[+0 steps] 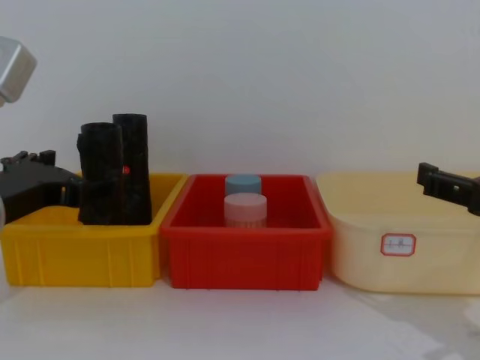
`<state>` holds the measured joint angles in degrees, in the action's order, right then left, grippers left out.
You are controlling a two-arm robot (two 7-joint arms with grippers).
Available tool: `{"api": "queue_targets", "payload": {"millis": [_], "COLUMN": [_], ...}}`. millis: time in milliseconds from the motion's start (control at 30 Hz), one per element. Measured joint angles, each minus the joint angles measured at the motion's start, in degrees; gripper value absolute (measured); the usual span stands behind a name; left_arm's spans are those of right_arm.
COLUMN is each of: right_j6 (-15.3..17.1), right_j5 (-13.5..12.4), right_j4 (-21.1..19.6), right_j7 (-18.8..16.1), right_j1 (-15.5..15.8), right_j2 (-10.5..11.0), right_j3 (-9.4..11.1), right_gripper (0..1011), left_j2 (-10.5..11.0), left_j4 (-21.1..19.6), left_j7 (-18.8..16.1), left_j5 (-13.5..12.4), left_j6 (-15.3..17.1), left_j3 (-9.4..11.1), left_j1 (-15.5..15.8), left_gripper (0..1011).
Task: Pick up the garbage bag with the one hand and transfer it to the other hand.
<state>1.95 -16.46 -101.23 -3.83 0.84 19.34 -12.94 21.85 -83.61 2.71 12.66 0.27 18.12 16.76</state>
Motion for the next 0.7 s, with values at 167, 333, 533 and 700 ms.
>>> {"api": "queue_targets", "payload": {"millis": [167, 333, 533, 700], "right_j6": [0.0, 0.0, 0.0, 0.0], "right_j5": [0.0, 0.0, 0.0, 0.0], "right_j4": [0.0, 0.0, 0.0, 0.0], "right_j7": [0.0, 0.0, 0.0, 0.0], "right_j1": [0.0, 0.0, 0.0, 0.0], "right_j2": [0.0, 0.0, 0.0, 0.0], "right_j3": [0.0, 0.0, 0.0, 0.0], "right_gripper": [1000, 1000, 999, 1000], "left_j2": [-1.1, -1.9, -3.2, -3.9], "left_j4": [3.6, 5.9, 10.0, 12.5], "left_j7": [2.0, 3.3, 5.4, 6.7], "left_j5": [0.6, 0.8, 1.1, 1.2], "left_j6": [-1.1, -1.9, -3.6, -4.8], "left_j3": [0.3, 0.5, 0.7, 0.7], "left_j1": [2.5, 4.0, 7.0, 8.8], "left_gripper": [1001, 1001, 1001, 1001]}}
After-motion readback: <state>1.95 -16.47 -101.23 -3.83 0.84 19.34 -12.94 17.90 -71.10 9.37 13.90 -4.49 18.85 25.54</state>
